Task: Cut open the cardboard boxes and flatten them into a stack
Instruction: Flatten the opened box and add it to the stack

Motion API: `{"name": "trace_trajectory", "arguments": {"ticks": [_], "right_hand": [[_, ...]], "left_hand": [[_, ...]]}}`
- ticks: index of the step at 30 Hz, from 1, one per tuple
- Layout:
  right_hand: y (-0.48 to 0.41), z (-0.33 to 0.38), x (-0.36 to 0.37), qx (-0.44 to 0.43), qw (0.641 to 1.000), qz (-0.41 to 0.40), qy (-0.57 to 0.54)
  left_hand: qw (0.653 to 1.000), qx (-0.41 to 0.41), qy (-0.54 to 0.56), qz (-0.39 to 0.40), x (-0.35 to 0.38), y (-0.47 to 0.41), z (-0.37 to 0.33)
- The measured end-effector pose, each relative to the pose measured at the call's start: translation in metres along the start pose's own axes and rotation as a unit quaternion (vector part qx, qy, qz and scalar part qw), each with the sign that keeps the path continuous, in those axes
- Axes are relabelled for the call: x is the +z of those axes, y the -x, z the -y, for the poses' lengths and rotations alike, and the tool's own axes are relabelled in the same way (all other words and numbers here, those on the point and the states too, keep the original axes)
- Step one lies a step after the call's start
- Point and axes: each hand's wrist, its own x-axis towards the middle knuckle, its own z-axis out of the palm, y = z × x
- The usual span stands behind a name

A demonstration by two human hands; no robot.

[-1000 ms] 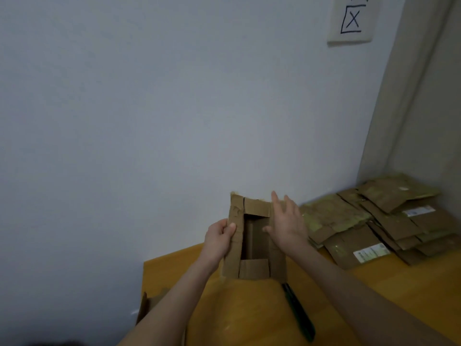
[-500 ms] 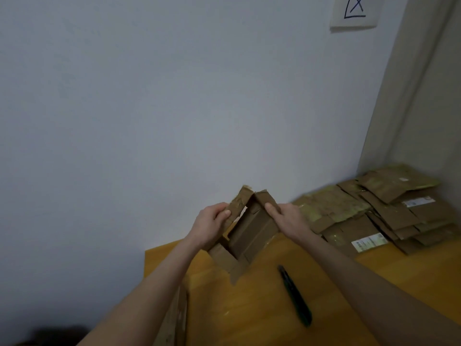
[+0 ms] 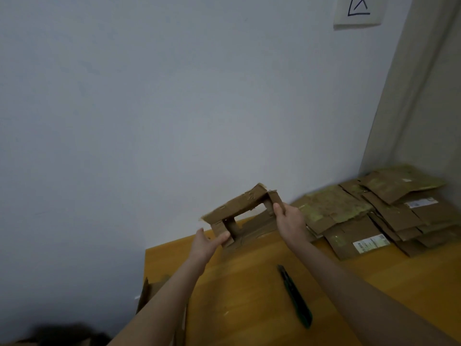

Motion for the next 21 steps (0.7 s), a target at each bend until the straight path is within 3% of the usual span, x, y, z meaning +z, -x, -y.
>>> {"name": "trace_trajectory", "arguments": {"ticks": [2, 6, 9, 15, 18, 21], "right_hand": [[0.004, 0.003, 0.003, -0.016, 1.000, 0.006, -0.008], [0.011, 0.002, 0.004, -0.063, 0.998, 0.016, -0.026], [0.010, -0.005, 0.000, -0.043, 0.998, 0.025, -0.049], [0.002, -0.024, -0.014, 0.077, 0.987, 0.018, -0.140], [-0.001, -0.038, -0.019, 0.133, 0.964, 0.054, -0.222], [0.001, -0.050, -0.022, 0.135, 0.944, 0.093, -0.285]], "left_hand": [[0.998, -0.042, 0.031, 0.026, 0.009, 0.003, 0.002], [0.999, 0.000, 0.036, -0.028, 0.012, -0.001, -0.006], [0.999, 0.016, 0.027, -0.042, 0.006, -0.007, -0.007], [0.985, -0.004, 0.161, 0.057, -0.014, -0.016, -0.002], [0.950, -0.037, 0.268, 0.157, -0.026, -0.014, 0.006], [0.931, -0.056, 0.287, 0.218, -0.037, -0.016, 0.006]]}}
